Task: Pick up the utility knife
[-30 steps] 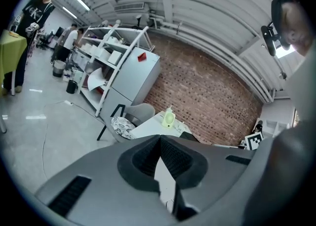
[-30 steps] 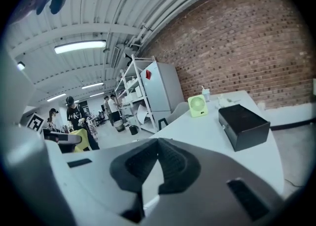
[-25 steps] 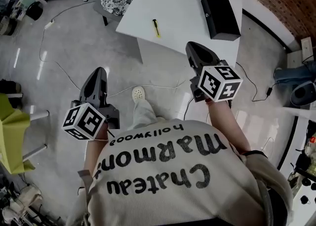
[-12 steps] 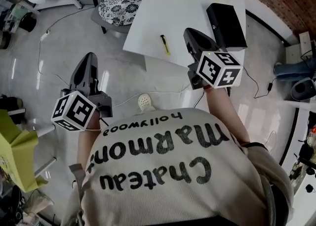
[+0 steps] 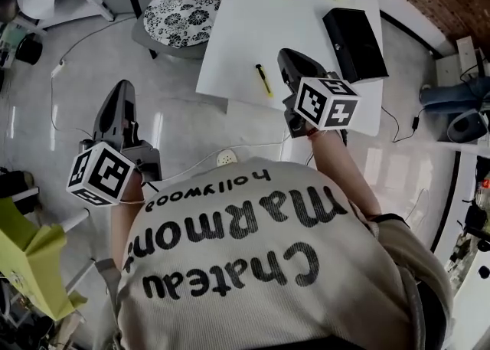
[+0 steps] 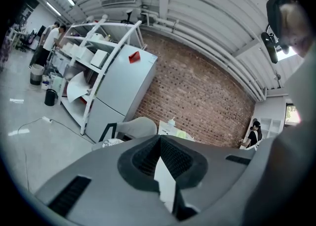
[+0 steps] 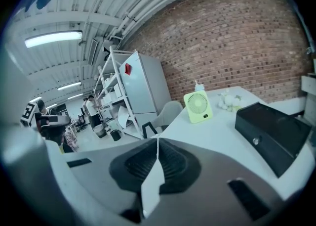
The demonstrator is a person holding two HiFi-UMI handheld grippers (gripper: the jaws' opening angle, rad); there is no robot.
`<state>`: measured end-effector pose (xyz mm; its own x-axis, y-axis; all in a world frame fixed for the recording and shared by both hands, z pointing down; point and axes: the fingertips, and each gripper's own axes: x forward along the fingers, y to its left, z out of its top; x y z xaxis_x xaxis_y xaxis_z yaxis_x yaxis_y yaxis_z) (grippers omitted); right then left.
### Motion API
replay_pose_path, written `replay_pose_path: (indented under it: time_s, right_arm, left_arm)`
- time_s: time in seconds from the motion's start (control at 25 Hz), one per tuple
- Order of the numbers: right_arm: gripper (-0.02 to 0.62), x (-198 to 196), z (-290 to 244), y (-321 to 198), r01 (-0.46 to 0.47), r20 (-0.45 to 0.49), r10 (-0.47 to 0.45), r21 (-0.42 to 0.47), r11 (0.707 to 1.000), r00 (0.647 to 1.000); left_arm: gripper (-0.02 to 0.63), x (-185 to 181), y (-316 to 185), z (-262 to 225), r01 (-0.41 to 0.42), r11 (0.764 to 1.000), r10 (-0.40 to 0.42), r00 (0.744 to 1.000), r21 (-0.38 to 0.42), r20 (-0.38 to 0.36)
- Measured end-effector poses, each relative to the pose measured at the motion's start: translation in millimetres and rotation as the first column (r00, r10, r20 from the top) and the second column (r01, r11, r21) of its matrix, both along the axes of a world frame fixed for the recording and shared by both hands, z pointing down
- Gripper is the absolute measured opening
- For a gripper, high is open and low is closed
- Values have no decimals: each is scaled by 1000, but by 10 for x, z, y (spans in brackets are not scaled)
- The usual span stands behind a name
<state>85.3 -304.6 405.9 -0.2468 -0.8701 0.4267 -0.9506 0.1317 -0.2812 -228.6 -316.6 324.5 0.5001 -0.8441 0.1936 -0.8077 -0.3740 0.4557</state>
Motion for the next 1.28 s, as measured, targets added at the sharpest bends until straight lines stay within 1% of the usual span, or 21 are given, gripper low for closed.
replay_pose_path:
  time_s: [0.08, 0.12, 0.28, 0.4, 0.48, 0.6, 0.68, 0.8, 1.04, 1.28]
  right_arm:
    - [36, -46, 127, -31, -4, 4, 4, -29, 1000, 1000]
    - [43, -69, 200, -42, -3, 0, 3, -47, 999, 1000]
    - [52, -89, 534, -42, -14, -39, 8, -139, 990, 999]
    - [67, -102, 726, -53, -20, -46, 11, -205, 979, 999]
    - [75, -140, 836, -55, -18, -44, 8, -238, 971, 999]
    - [87, -174, 969, -47, -21, -62, 4, -276, 961, 998]
    - [95, -196, 1074, -57, -19, -90, -9, -301, 953, 996]
    - [110, -213, 1244, -54, -14, -121, -31, -350, 937, 992]
    - [120, -192, 1373, -30, -27, -145, -33, -392, 920, 989]
    - [138, -191, 1478, -42, -27, -146, -41, -437, 899, 988]
  left_arm:
    - [2, -87, -54, 41, 7, 1000, -7, 1000, -5, -1]
    - [2, -127, -69, 75, 9, 1000, -9, 1000, -11, -1]
    - [2, -277, -96, 268, 22, 998, -22, 1000, -61, 0]
    - [2, -364, -144, 349, 44, 996, -45, 999, -83, -11]
    - [2, -369, -169, 338, 42, 996, -44, 999, -79, -16]
    - [2, -373, -181, 297, 28, 998, -28, 1000, -57, -4]
    - [2, -455, -183, 314, 40, 998, -39, 999, -54, 5]
    - [2, -540, -154, 376, 60, 996, -60, 998, -70, 1]
    - [2, -578, -136, 396, 78, 994, -79, 997, -78, -12]
    - [2, -558, -133, 363, 84, 994, -85, 996, -72, -12]
